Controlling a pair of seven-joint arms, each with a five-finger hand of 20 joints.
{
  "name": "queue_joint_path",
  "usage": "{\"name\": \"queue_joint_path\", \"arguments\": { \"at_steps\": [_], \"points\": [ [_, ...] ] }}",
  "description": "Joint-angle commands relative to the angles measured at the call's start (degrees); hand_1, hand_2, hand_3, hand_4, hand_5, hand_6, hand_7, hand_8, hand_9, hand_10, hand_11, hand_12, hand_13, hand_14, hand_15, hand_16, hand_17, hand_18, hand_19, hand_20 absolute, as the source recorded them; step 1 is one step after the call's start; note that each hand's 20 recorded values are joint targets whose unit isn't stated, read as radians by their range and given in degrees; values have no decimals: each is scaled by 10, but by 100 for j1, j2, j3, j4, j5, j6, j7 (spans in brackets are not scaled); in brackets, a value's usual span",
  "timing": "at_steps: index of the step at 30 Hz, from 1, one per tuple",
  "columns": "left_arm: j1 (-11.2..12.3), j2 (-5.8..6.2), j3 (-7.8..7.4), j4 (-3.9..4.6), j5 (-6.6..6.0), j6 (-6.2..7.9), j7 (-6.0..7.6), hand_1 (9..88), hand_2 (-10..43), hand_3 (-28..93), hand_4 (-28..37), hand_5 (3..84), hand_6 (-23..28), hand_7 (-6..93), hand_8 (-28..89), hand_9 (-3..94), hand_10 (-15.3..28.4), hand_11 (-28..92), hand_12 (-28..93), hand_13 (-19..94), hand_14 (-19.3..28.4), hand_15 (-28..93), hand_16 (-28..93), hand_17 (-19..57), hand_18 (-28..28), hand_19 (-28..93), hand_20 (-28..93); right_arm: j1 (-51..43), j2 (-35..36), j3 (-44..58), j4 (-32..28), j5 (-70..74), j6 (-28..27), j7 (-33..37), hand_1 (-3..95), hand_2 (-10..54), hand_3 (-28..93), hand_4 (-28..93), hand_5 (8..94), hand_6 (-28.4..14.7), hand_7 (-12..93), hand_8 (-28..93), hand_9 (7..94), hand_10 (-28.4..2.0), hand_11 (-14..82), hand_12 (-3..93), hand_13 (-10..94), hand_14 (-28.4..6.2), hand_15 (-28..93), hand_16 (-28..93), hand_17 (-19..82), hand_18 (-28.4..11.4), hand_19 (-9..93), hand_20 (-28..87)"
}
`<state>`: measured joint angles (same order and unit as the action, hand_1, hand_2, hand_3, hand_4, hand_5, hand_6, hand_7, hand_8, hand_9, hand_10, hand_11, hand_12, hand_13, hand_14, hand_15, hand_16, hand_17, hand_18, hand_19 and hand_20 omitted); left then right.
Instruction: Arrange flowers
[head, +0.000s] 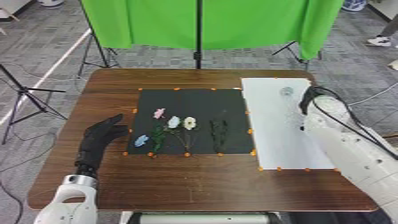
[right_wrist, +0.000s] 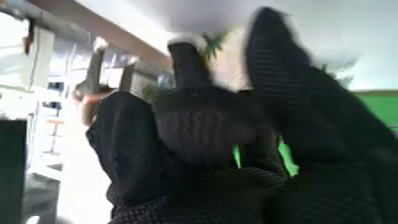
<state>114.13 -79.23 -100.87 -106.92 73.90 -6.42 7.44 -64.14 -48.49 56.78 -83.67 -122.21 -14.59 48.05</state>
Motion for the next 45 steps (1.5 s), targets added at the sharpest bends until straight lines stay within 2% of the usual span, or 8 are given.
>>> {"name": "queue_joint_path", "arguments": {
  "at_steps": [1,3,8,15,21,25,32,45],
  "points": [
    [58,-154,40,143,17,-58,-37,287,107,583,-236,495,98,61,-52,522,180,227,104,450,214,267,-51,109,178,288,147,-524,190,-180,54,-342,1483,-33,649,-95,573,-231,719,26,180,-22,782,-106,50,208,936,9,661,267,646,-162,932,578],
    [63,-147,25,140,11,-49,-38,287,107,583,-236,495,98,61,-52,522,179,226,104,450,214,266,-51,109,177,288,147,-478,233,-214,42,-336,1744,-84,680,-95,540,-223,780,22,183,14,839,-99,33,254,937,12,685,258,656,-161,932,592],
    [124,-145,8,96,5,-21,-22,287,107,583,-237,495,97,62,-52,522,179,228,104,450,214,266,-52,108,178,288,147,-223,422,-246,-241,-308,2480,-145,696,-95,535,-217,823,18,189,39,882,-88,45,305,937,15,713,245,670,-161,932,620],
    [140,-55,25,93,-31,163,25,288,107,583,-237,496,98,61,-52,522,178,228,104,450,214,267,-51,110,177,287,146,525,464,-418,-1582,429,3300,-527,695,-95,535,-209,827,19,191,40,890,-89,45,315,937,15,725,244,677,-164,932,635],
    [98,-13,44,94,-15,120,49,288,106,585,-238,497,97,63,-52,524,178,229,104,451,214,268,-52,110,177,288,147,984,44,-1211,-2372,1557,2971,-1037,690,-95,534,-200,826,19,193,43,898,-89,48,319,937,16,727,244,679,-163,932,640],
    [37,0,78,129,-7,91,47,288,107,585,-238,497,98,63,-52,524,178,230,103,452,214,268,-52,110,177,288,147,1096,-403,-1784,-2107,1845,2486,-1110,689,-95,533,-197,825,19,193,43,898,-90,46,321,937,16,727,244,679,-162,932,643],
    [-36,30,127,156,10,36,61,288,108,584,-238,497,97,63,-52,523,179,230,104,451,214,268,-52,110,177,288,147,926,-574,-2175,-1964,1961,2181,-868,689,-95,533,-194,824,18,192,42,897,-91,45,321,937,14,728,245,679,-161,932,645],
    [-39,20,105,167,14,-38,-1,288,108,584,-238,498,99,61,-52,524,178,229,103,450,213,267,-52,110,177,288,147,863,-601,-2248,-1791,1879,2131,-753,681,-95,537,-188,825,17,192,43,896,-91,45,320,937,15,728,246,680,-161,932,648]
  ]
}}
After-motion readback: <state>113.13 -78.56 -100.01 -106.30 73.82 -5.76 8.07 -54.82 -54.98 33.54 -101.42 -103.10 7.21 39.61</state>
